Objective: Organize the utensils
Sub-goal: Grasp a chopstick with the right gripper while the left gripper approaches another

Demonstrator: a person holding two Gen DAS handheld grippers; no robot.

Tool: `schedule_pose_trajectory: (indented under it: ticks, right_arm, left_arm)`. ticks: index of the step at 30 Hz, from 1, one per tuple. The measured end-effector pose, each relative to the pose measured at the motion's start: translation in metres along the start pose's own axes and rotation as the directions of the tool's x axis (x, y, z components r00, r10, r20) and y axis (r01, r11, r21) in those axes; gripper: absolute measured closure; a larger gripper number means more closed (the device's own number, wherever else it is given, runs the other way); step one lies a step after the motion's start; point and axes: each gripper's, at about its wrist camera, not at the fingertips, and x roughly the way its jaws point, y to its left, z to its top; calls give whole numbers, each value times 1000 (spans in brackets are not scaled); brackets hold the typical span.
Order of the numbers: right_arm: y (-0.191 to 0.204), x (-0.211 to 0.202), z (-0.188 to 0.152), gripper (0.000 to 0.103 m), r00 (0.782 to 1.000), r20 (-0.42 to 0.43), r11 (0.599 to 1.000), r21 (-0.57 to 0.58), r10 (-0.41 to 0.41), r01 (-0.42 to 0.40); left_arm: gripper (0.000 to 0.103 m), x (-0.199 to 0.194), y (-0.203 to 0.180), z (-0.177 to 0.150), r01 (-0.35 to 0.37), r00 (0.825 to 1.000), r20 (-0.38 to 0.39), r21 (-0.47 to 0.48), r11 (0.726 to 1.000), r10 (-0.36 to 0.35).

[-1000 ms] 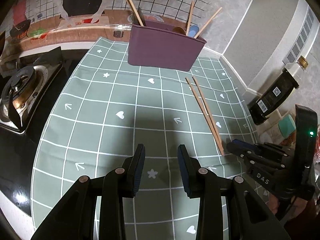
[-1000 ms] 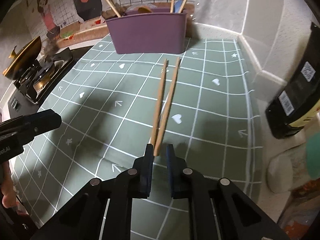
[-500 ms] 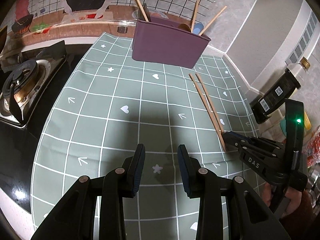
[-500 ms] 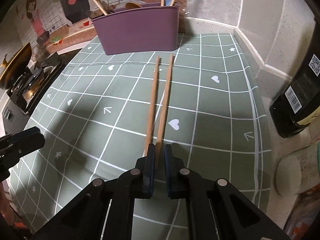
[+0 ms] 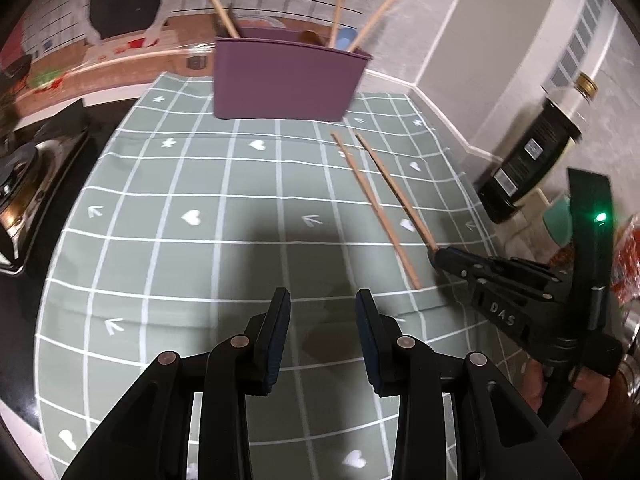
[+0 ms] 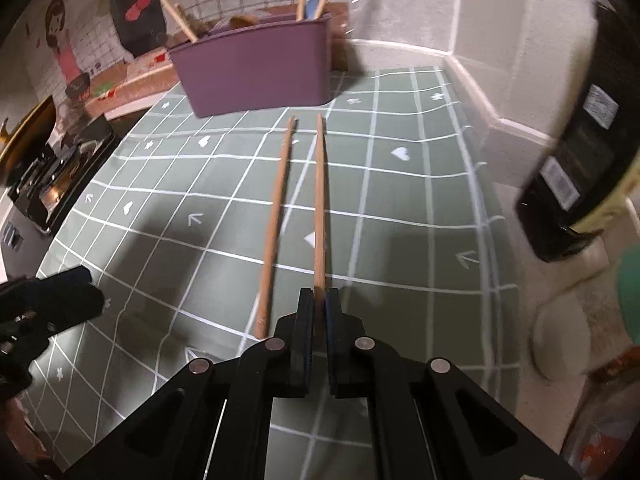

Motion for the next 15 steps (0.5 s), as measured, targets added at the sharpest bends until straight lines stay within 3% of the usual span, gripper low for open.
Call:
schedule_pose_trajectory:
  ticks: [9,15]
  right_arm:
    - [-30,-32,-13,97,997,73,991,131,-8,-1]
    - [-36,-34,-23,97,997,72,988,152,3,-14]
  left_arm:
    - [68,30,-48,-6,108,994,-36,72,992,-106]
    - [70,54,-70,-3,56,998,-46,81,995,-53]
